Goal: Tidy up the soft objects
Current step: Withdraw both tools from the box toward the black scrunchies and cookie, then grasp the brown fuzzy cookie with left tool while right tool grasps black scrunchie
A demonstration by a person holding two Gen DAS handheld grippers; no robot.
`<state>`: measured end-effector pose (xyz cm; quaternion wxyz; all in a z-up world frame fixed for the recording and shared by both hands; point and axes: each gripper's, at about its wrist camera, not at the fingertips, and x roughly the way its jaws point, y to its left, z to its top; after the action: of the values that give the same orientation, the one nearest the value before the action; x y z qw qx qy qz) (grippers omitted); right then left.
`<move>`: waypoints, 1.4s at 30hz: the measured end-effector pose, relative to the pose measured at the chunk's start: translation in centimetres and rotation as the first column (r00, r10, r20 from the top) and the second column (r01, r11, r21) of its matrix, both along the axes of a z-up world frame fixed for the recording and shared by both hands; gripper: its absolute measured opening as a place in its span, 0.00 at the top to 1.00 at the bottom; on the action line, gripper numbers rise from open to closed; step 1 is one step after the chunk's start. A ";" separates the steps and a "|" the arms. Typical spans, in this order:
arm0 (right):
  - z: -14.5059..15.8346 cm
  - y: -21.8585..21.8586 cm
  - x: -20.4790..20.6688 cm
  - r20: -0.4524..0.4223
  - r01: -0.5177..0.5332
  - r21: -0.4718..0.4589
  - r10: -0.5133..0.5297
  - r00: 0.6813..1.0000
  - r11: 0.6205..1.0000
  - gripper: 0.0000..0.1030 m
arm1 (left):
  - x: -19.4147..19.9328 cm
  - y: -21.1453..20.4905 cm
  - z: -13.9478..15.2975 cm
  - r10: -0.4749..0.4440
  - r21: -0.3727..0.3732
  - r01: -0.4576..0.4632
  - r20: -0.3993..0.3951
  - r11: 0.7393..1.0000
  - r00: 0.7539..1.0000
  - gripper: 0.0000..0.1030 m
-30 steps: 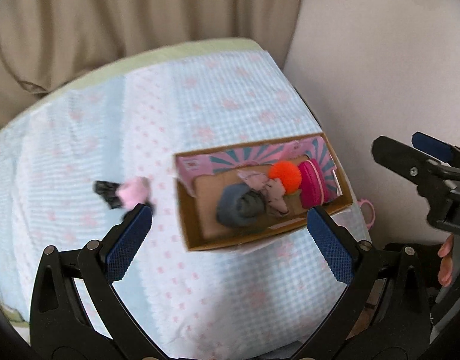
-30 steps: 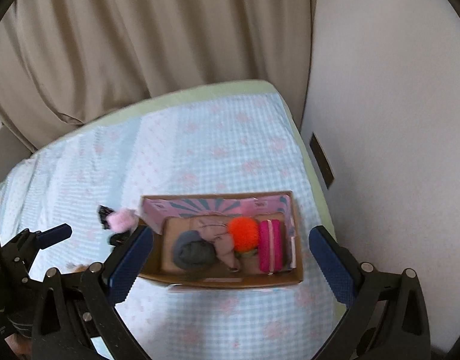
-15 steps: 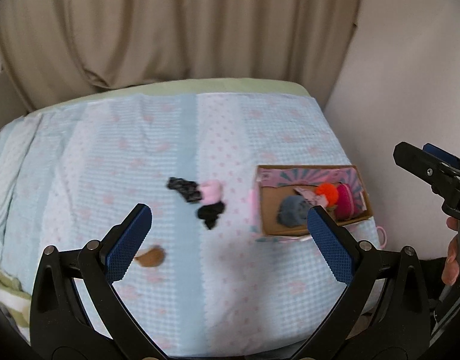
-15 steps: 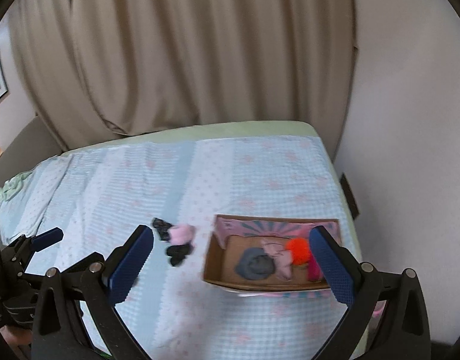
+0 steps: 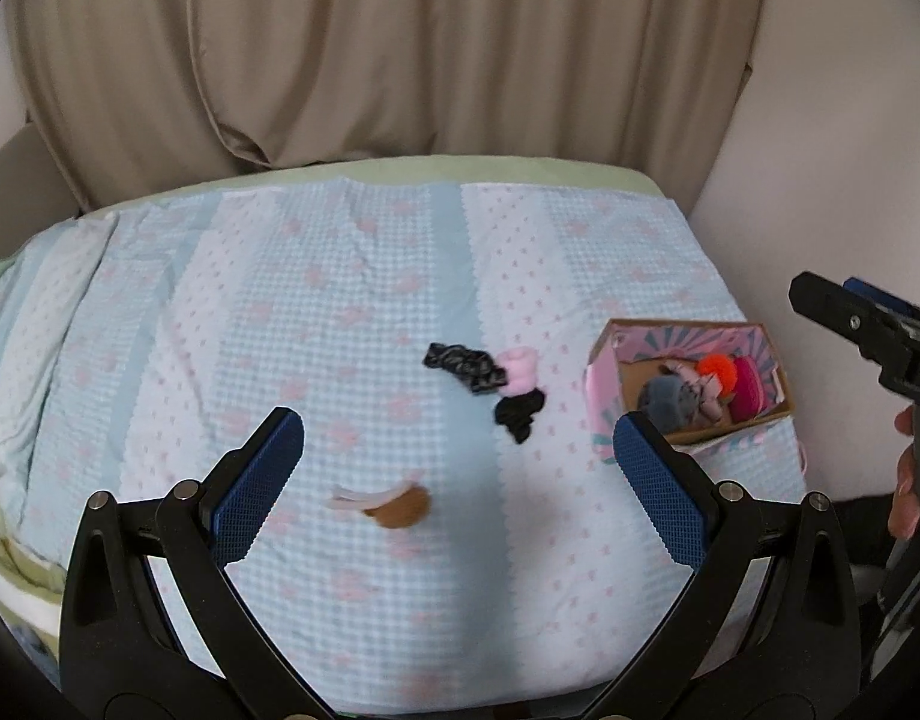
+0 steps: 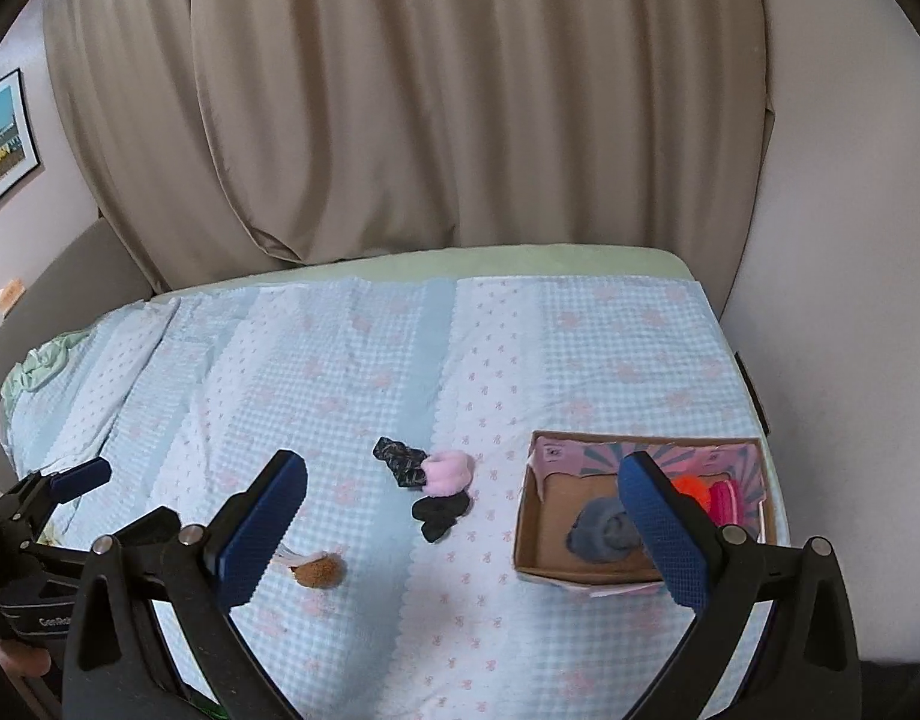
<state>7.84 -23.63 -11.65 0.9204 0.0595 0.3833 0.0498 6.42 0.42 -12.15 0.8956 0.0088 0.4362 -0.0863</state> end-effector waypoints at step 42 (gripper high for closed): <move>-33.0 10.0 12.5 -0.179 0.044 -0.098 -0.061 0.982 0.994 0.12 | 6.6 5.5 -35.7 -0.453 0.144 0.492 -0.235 0.859 0.860 0.35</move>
<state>20.36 -13.67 -44.63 0.8844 0.0306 0.4658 0.0019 13.04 5.96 -47.83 0.7947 0.1971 0.5115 -0.2607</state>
